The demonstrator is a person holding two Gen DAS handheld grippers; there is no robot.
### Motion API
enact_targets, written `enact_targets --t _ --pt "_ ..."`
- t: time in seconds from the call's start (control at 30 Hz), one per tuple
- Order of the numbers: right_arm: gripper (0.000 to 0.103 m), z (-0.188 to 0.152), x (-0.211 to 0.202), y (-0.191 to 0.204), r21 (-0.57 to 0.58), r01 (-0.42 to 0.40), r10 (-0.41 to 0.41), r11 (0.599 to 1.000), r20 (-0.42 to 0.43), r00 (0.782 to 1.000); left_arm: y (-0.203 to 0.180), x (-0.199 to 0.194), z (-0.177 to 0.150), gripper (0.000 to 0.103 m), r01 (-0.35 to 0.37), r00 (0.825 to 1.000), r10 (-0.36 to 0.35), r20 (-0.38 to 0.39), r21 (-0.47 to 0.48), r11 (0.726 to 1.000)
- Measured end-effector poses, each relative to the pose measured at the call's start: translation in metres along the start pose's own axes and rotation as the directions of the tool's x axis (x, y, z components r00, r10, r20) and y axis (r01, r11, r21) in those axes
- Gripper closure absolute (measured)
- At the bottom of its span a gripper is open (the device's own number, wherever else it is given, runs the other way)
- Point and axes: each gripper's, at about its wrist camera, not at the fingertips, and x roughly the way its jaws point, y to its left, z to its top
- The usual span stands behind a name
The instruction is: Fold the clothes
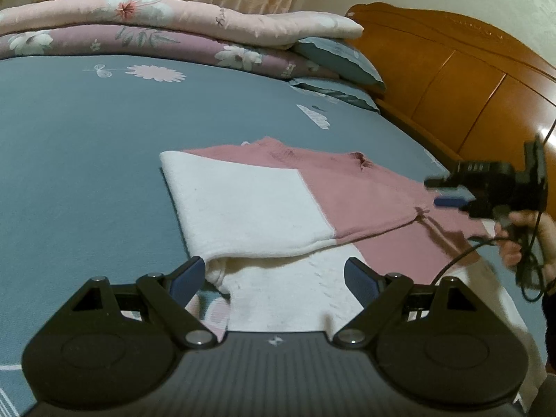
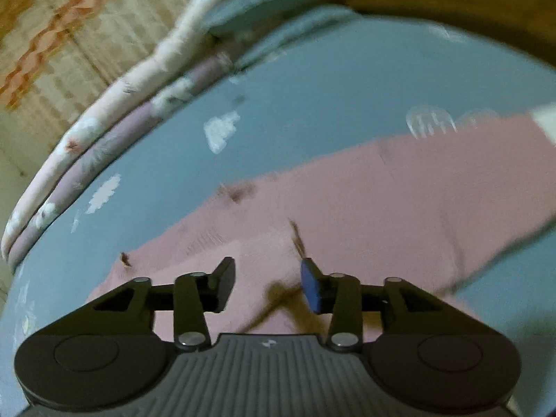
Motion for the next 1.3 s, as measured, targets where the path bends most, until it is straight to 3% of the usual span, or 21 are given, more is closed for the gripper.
enact_targets --t 0.13,0.27,0.37,0.5,0.67,0.83,1.13,1.3 --pt "0.042 0.002 0.013 0.013 -0.067 -0.072 0.07 0.995 -0.035 0.997 -0.001 0.002 -0.001 0.016 -0.007 1.0 0.008 -0.007 0.006 1.0" --pt "0.043 -0.007 0.036 0.0 -0.058 -0.041 0.034 0.997 -0.105 0.994 -0.002 0.002 -0.001 0.016 -0.013 1.0 0.013 -0.008 0.009 1.0" --pt "0.042 -0.009 0.023 -0.013 -0.031 -0.076 0.073 0.997 -0.095 0.993 -0.002 0.001 0.0 0.016 -0.009 1.0 0.009 -0.005 0.009 1.0" --pt "0.033 -0.001 -0.02 -0.034 -0.045 -0.037 0.035 0.998 -0.045 0.998 -0.012 0.0 -0.001 0.015 0.005 1.0 -0.004 -0.004 0.036 0.999" --pt "0.023 0.012 -0.073 -0.097 0.047 0.068 -0.069 0.997 0.024 0.997 -0.035 0.001 -0.005 0.01 0.027 1.0 -0.026 -0.015 0.112 0.993" --pt "0.019 0.019 -0.112 -0.18 0.218 0.142 -0.161 0.965 0.072 0.984 -0.056 0.006 -0.012 0.009 0.093 0.995 -0.086 -0.053 0.162 0.982" --pt "0.019 0.023 -0.127 -0.301 0.507 0.117 -0.207 0.854 0.125 0.97 -0.082 0.027 -0.031 0.005 0.23 0.967 -0.206 -0.15 0.16 0.96" --pt "0.019 0.03 -0.115 -0.338 0.568 0.052 -0.187 0.821 0.181 0.966 -0.079 0.035 -0.04 0.001 0.24 0.964 -0.215 -0.154 0.164 0.957"
